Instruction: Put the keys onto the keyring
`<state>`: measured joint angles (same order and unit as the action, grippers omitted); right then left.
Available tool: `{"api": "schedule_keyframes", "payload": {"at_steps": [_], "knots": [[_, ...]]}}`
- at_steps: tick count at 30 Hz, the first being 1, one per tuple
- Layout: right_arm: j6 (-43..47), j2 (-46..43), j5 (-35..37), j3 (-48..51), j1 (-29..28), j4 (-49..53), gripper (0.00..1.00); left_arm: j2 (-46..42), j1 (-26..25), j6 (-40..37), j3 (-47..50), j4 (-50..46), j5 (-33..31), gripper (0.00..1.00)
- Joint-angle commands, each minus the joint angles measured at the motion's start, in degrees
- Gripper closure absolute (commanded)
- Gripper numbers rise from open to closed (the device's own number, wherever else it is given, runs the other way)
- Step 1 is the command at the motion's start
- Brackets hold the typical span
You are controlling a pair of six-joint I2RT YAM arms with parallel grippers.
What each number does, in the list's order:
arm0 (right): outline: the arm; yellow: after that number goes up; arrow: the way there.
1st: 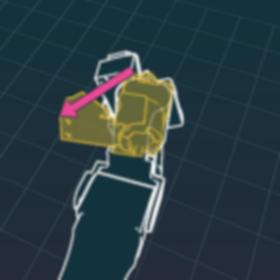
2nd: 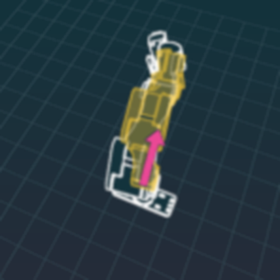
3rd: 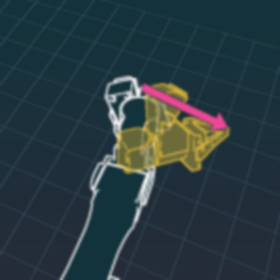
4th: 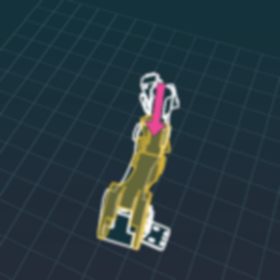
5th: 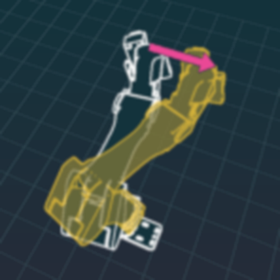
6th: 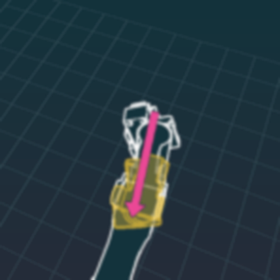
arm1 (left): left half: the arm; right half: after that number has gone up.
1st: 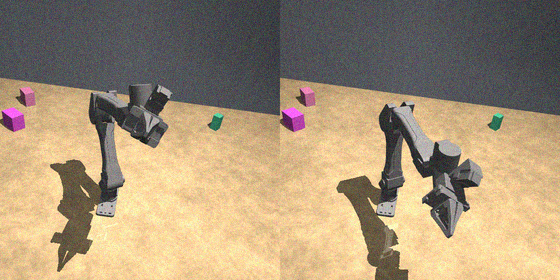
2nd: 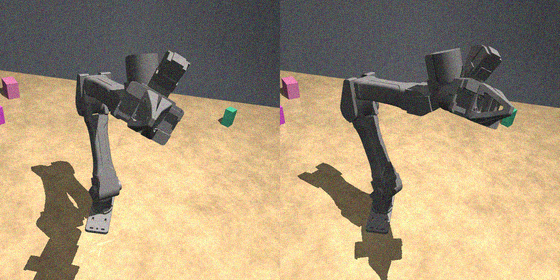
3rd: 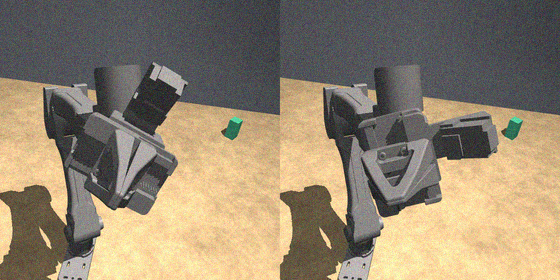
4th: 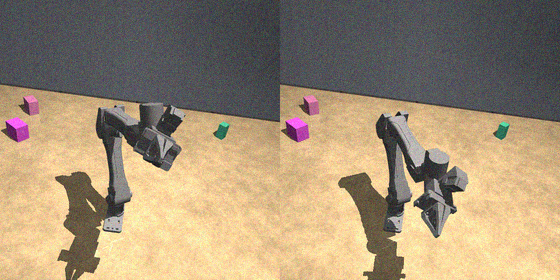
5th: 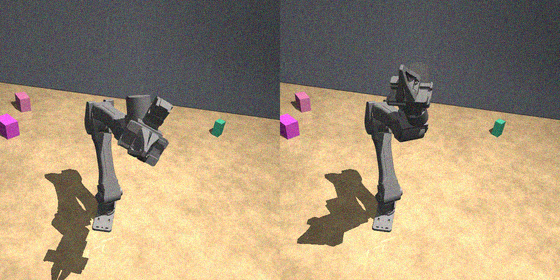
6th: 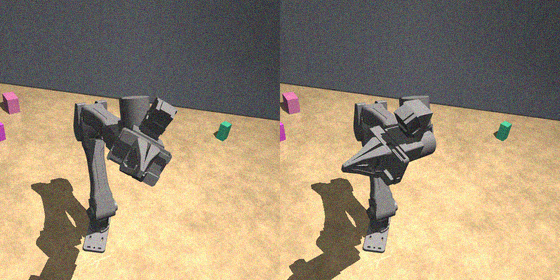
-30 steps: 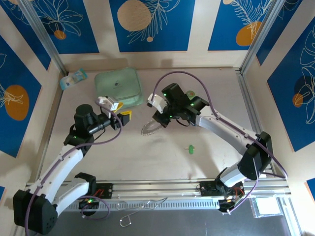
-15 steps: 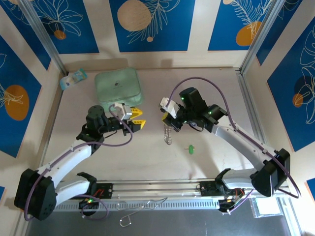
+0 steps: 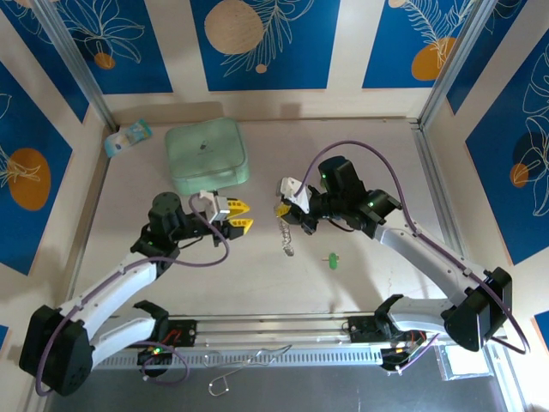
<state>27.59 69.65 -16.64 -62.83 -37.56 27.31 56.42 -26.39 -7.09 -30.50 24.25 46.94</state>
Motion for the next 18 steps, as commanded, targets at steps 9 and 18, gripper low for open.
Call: {"api": "schedule_keyframes", "payload": {"at_steps": [9,18], "knots": [[2.56,-0.11,-4.28,0.86,-1.80,-3.06,1.00,-7.49,-1.62,-3.39,3.26,-9.86,-3.67,0.62],[1.76,1.56,-3.29,0.85,-4.11,-3.96,1.00,-8.44,-3.44,-4.09,3.58,-12.45,-5.13,0.64]]}}
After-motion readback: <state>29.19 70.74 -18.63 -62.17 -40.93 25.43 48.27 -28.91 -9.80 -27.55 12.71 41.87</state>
